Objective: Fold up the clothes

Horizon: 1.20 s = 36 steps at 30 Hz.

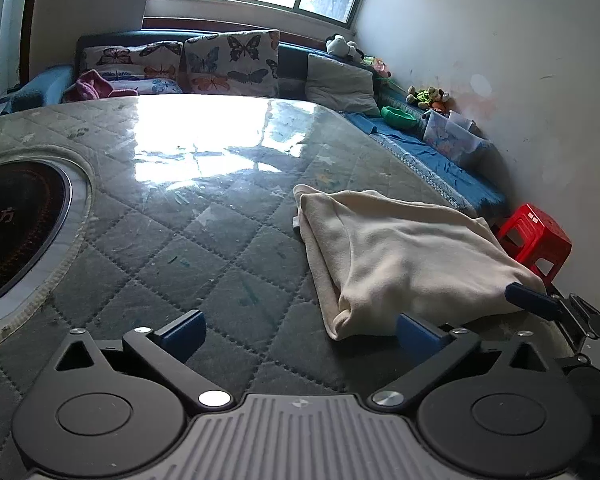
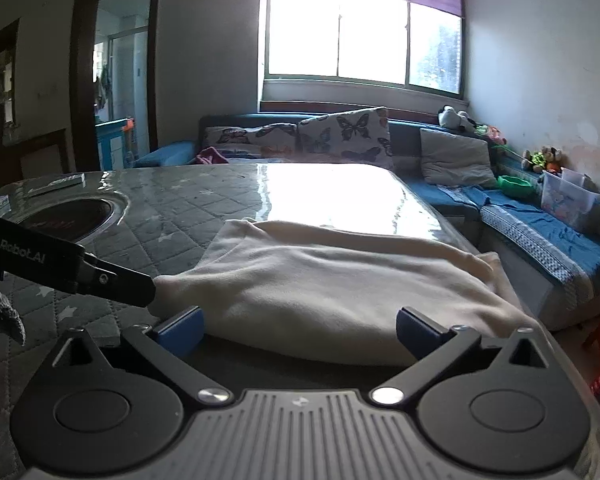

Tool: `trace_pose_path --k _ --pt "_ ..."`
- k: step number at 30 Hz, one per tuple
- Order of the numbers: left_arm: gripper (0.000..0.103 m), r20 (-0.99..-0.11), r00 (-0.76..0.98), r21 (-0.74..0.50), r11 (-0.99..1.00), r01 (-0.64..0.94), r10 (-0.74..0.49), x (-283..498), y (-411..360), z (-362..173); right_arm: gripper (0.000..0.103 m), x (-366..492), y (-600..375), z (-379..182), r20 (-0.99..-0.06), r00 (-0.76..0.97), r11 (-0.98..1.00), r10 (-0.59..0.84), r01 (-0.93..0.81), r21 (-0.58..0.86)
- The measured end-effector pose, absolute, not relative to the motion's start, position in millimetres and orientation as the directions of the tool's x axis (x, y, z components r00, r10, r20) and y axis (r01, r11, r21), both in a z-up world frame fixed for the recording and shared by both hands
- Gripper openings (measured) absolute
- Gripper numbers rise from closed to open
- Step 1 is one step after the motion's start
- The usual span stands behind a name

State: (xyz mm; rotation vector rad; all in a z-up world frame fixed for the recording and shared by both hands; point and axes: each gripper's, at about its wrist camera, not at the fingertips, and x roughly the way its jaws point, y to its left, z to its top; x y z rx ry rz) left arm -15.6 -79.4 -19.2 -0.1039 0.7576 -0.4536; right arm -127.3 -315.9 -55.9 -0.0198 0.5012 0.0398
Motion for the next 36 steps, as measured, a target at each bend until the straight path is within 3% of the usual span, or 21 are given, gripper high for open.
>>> trace_pose_path --k 23,36 --pt "0.103 -0.666 0.629 -0.222 0.912 0.345 -0.400 -27 -77 -29 0.103 -137 -325 -68 -0.563 0.824 0.996 -0.070 0.090 0.009" --pt "0.103 -0.688 0.613 -0.181 0.909 0.375 -0.389 -35 -85 -29 0.103 -142 -324 -73 -0.554 0.827 0.993 -0.093 0.119 0.011"
